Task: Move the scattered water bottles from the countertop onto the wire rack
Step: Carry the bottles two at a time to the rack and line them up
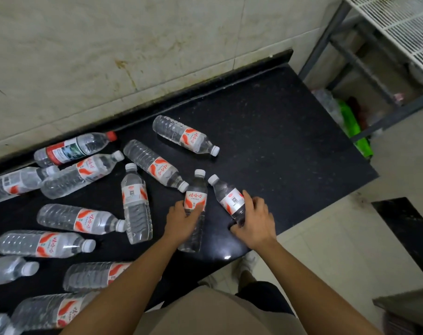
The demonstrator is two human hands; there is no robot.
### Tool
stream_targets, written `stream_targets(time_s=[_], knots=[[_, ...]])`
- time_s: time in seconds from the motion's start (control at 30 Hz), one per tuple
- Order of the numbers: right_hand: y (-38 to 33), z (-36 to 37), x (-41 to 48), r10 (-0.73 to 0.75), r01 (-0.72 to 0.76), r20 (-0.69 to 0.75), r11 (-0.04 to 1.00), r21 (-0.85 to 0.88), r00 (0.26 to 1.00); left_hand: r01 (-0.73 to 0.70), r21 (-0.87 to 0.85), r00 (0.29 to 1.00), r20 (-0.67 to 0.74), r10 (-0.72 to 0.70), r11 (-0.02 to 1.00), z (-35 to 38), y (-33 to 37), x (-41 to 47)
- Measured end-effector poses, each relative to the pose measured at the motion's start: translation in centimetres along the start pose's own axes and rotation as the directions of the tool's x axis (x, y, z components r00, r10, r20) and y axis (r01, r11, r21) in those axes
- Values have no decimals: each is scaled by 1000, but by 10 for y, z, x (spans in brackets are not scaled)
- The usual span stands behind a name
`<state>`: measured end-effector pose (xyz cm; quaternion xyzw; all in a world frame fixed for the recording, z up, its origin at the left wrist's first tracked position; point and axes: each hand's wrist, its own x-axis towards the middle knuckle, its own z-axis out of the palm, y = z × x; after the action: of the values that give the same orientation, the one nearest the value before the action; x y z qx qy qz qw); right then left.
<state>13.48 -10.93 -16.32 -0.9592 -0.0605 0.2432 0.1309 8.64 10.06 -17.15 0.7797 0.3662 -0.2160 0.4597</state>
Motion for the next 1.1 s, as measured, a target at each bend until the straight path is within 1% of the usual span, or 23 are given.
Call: stream_targets(time_s=[0.03, 0.13, 0.2, 0.27, 0.33, 0.4, 0.47, 0.5, 0.53, 0.6, 0.67, 0.73, 0.8, 0.87, 0.97, 1.03, 1.1], knots=[[5, 0, 0, -17, 16, -24, 1000, -26, 1000, 4, 32, 1000, -9, -4, 999, 4, 4, -1], [10, -1, 4, -55, 50, -37, 990, -128, 998, 6, 103, 999, -51, -1, 995, 11, 7, 0], [9, -3, 7, -82, 76, -26, 982, -172, 996, 43, 89, 997, -63, -37, 995, 11, 6, 0], [6, -5, 10, -93, 94, 13, 989, -114, 996, 75, 3, 994, -85, -75, 997, 11, 0, 2], [3, -7, 12, -86, 88, 48, 996, -36, 995, 77, -49, 991, -106, -82, 996, 8, -6, -7], [4, -12, 15, -37, 30, 81, 996, 89, 996, 63, -74, 991, -115, -72, 995, 4, -14, -18], [10, -17, 15, 14, -42, 113, 967, 250, 994, 18, -86, 992, -126, -29, 996, -3, -17, -29], [14, -20, 14, 29, -71, 121, 931, 359, 992, -7, -100, 992, -130, -6, 995, -5, -16, -33], [18, -23, 12, 42, -96, 120, 863, 496, 992, -28, -129, 992, -128, 11, 991, -8, -13, -38], [22, -30, 3, 51, -155, 161, 651, 743, 986, -63, -202, 988, -149, 33, 977, -15, 2, -45], [24, -40, -3, 49, -213, 213, 446, 869, 976, -132, -278, 976, -206, 75, 952, -22, 27, -51], [20, -57, -10, 51, -233, 228, 304, 924, 972, -238, -352, 954, -261, 149, 905, -26, 57, -56], [16, -76, -17, 52, -172, 164, 251, 953, 985, -311, -405, 937, -281, 207, 860, -28, 93, -64], [12, -103, -27, 69, -71, 56, 242, 968, 996, -385, -434, 914, -300, 273, 815, -27, 128, -74], [20, -150, -38, 101, 101, -132, 264, 959, 986, -491, -444, 869, -313, 384, 749, -20, 176, -95], [35, -181, -44, 106, 209, -249, 296, 932, 963, -566, -445, 824, -324, 465, 693, -11, 206, -115], [58, -209, -47, 111, 302, -349, 306, 903, 931, -632, -439, 775, -333, 537, 639, 3, 232, -137]])
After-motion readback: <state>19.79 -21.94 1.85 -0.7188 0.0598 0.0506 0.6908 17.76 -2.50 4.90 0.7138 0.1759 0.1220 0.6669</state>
